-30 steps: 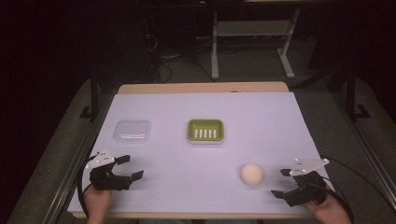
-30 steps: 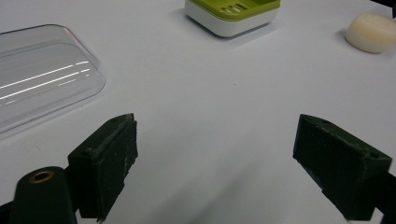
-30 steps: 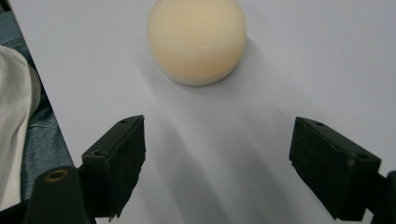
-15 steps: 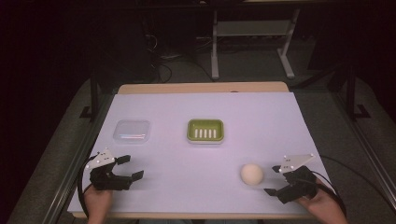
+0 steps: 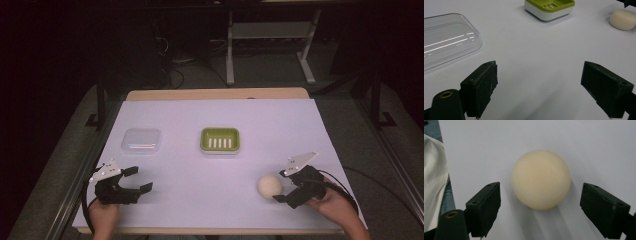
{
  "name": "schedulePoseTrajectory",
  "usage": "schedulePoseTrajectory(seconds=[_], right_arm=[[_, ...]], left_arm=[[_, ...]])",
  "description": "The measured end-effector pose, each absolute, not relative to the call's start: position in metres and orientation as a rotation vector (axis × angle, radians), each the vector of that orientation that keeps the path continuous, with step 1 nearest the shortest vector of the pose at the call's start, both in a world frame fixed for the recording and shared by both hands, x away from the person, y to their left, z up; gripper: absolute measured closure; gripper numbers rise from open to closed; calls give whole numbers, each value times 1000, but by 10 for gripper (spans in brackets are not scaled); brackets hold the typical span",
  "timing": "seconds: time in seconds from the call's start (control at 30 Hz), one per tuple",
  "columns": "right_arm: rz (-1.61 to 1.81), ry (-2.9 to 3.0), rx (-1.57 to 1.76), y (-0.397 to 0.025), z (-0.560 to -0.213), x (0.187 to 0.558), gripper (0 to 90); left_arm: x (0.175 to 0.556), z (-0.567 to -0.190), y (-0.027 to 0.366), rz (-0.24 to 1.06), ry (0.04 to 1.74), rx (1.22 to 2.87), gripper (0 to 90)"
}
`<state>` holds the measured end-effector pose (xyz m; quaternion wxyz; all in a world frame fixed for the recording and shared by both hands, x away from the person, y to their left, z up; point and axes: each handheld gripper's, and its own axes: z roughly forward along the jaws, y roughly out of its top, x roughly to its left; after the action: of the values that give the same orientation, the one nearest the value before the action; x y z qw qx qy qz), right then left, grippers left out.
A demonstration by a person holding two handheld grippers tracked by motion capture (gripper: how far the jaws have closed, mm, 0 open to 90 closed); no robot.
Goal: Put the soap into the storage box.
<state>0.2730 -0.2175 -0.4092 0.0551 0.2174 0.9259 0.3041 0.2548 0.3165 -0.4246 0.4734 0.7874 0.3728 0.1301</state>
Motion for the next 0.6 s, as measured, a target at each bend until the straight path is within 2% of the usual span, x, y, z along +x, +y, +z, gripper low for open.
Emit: schedulePoseTrajectory(seconds=[0.2,0.6], right_arm=[[906,2826,621,-207,-401,284,162],[862,2870,589,-195,-416,288,163]], left_arm=[[254,-424,317,320,911,1919,132],[255,-424,317,316,912,1918,132]])
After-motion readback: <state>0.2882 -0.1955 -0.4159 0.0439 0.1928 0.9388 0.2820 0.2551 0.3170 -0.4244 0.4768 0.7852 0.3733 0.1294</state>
